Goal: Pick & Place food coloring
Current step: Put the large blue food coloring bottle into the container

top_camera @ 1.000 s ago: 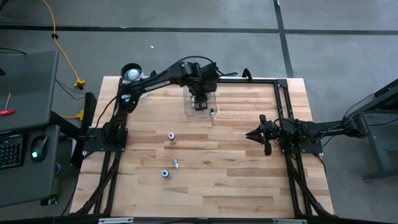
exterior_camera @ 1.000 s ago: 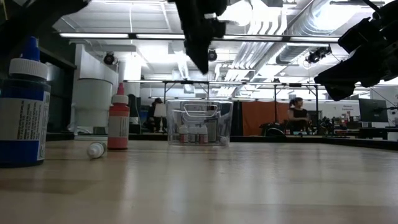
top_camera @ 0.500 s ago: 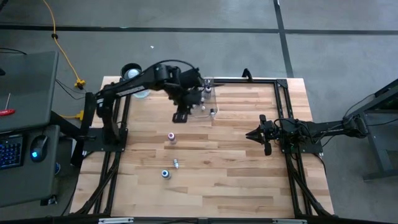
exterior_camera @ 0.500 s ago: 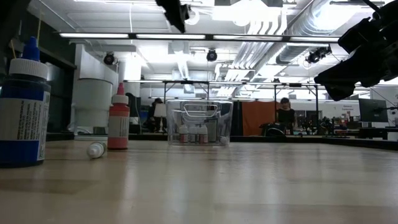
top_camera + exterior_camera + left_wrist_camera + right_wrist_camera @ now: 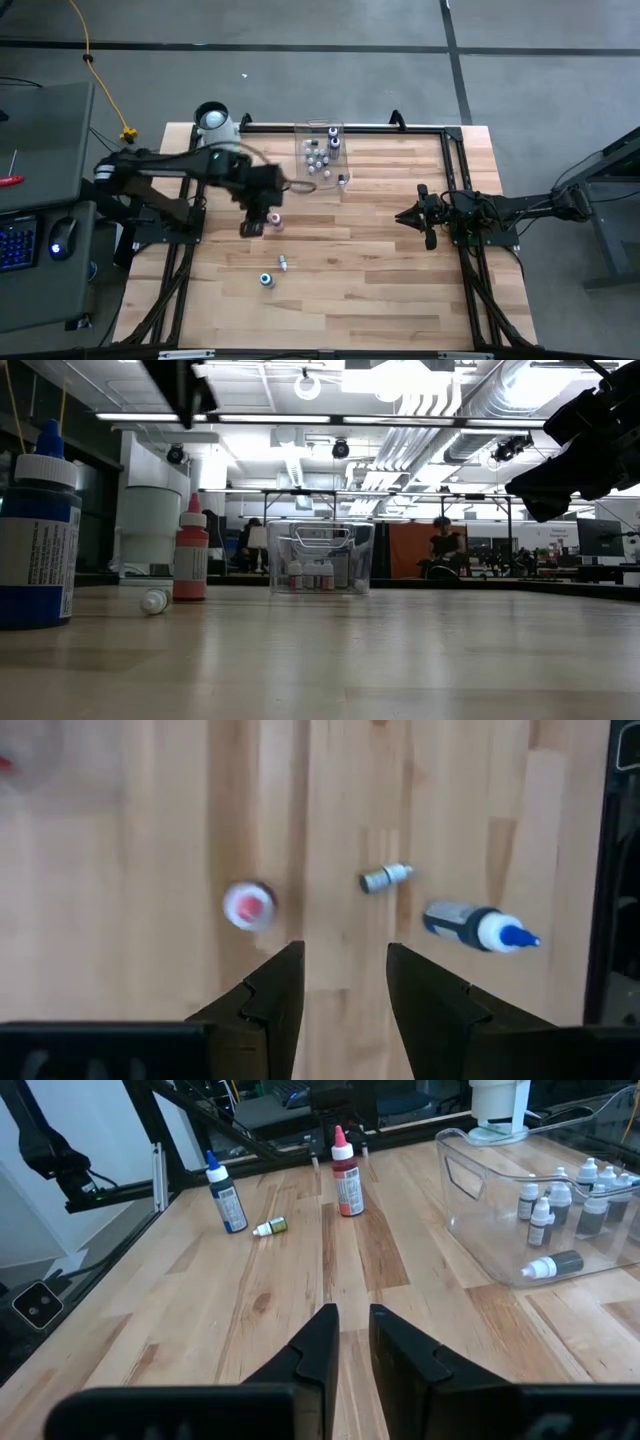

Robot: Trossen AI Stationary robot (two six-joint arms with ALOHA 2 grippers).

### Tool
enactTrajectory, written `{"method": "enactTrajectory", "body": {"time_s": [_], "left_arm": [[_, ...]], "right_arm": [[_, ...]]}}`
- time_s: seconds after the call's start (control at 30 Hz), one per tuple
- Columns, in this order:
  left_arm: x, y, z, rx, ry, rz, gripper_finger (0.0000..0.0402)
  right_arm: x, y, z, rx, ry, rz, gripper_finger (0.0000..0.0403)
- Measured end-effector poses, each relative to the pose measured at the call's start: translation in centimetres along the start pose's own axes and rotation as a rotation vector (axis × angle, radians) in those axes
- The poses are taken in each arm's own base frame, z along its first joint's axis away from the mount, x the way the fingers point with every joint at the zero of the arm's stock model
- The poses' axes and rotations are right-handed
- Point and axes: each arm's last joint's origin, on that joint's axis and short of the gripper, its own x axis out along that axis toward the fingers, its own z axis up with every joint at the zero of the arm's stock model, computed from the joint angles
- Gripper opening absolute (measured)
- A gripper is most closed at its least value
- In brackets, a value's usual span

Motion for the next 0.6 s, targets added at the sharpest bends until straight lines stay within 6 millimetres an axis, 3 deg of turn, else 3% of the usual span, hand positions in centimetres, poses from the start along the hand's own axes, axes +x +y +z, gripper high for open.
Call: {"method": "enactTrajectory", "body": {"time_s": [0.27, 0.43, 0.6], "left_arm": [[3.4, -1.9, -4.4, -0.140, 0.021, -0.018, 0.0140], [4.4, -2.9, -5.1, -0.223, 0.021, -0.053, 0.0140], [4.5, -4.5, -5.1, -0.164, -0.007, -0.087, 0.0140]], "right_arm": [[0.0, 0.0, 0.0, 0.000, 0.000, 0.000, 0.0049], [0.0, 0.0, 0.0, 0.000, 0.000, 0.000, 0.0050], [0.0, 0.0, 0.0, 0.000, 0.000, 0.000, 0.0052]]}}
